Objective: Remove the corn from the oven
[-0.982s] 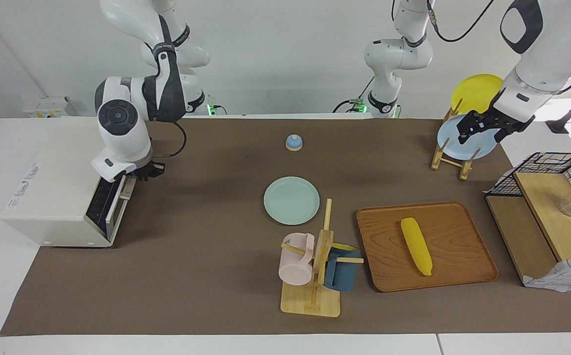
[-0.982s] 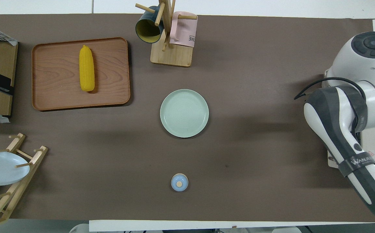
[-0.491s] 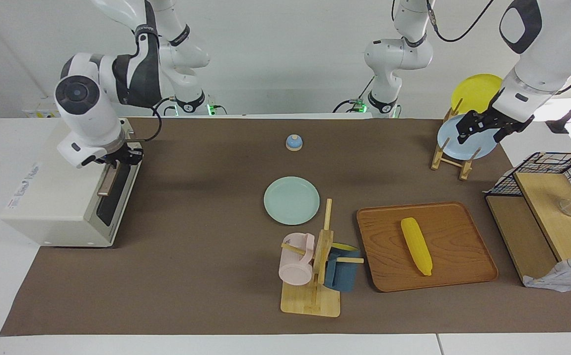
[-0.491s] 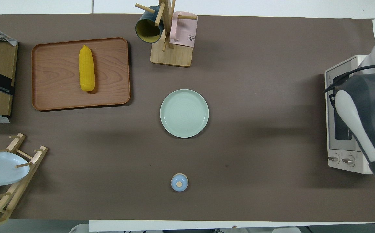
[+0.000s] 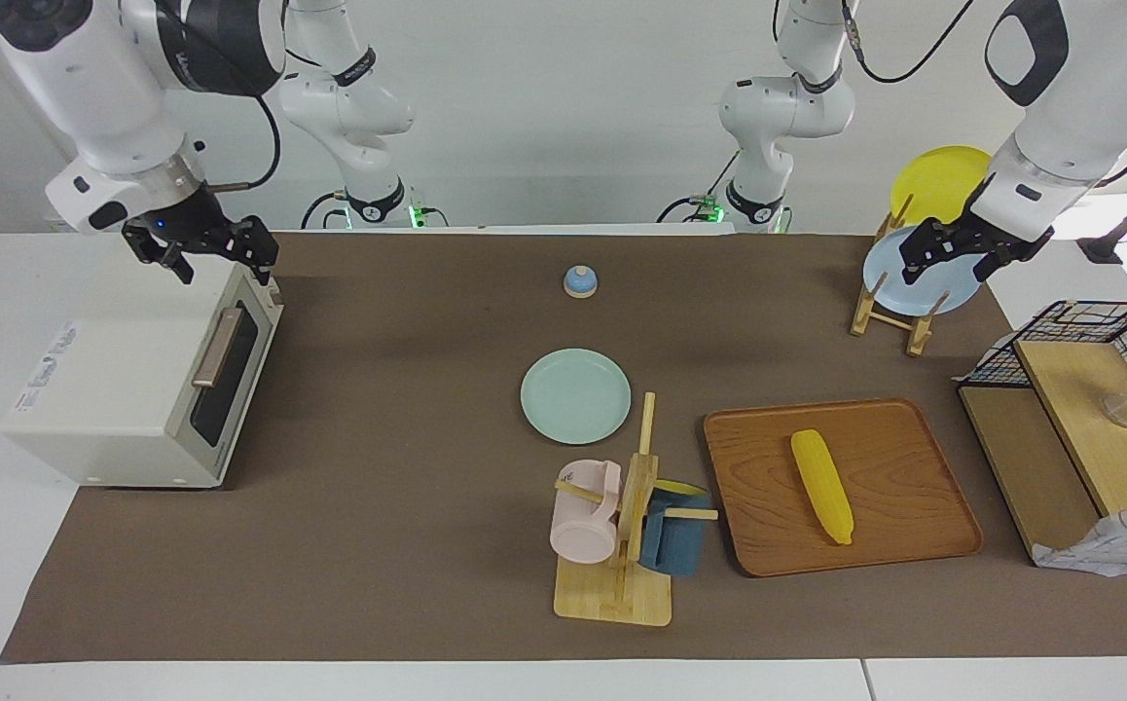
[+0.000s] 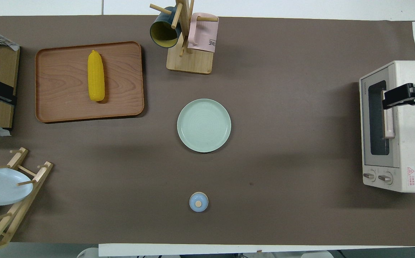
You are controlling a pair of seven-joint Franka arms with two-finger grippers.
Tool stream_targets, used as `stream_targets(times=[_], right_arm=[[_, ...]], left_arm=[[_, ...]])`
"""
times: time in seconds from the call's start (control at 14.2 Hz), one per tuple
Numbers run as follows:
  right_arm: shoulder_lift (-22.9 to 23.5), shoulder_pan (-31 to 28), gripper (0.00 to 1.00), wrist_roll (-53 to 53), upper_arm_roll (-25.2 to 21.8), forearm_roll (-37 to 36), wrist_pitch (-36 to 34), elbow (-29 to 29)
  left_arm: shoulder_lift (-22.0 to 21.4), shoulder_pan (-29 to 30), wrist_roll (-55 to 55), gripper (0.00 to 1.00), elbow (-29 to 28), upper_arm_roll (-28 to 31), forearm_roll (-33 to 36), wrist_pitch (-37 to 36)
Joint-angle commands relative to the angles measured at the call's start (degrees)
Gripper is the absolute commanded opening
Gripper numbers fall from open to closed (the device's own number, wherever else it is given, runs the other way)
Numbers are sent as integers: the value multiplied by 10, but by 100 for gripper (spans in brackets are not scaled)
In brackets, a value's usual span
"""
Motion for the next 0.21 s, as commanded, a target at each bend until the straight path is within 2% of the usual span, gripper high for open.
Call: stream_targets(times=[0.0, 0.14], right_arm=[[30, -15, 100, -5, 2, 15, -23, 43], [31, -20, 100, -6, 1, 14, -17, 41]], left_arm=[[-5, -4, 6, 100, -5, 3, -2, 2], [-5, -4, 6, 100, -5, 3, -2, 5]])
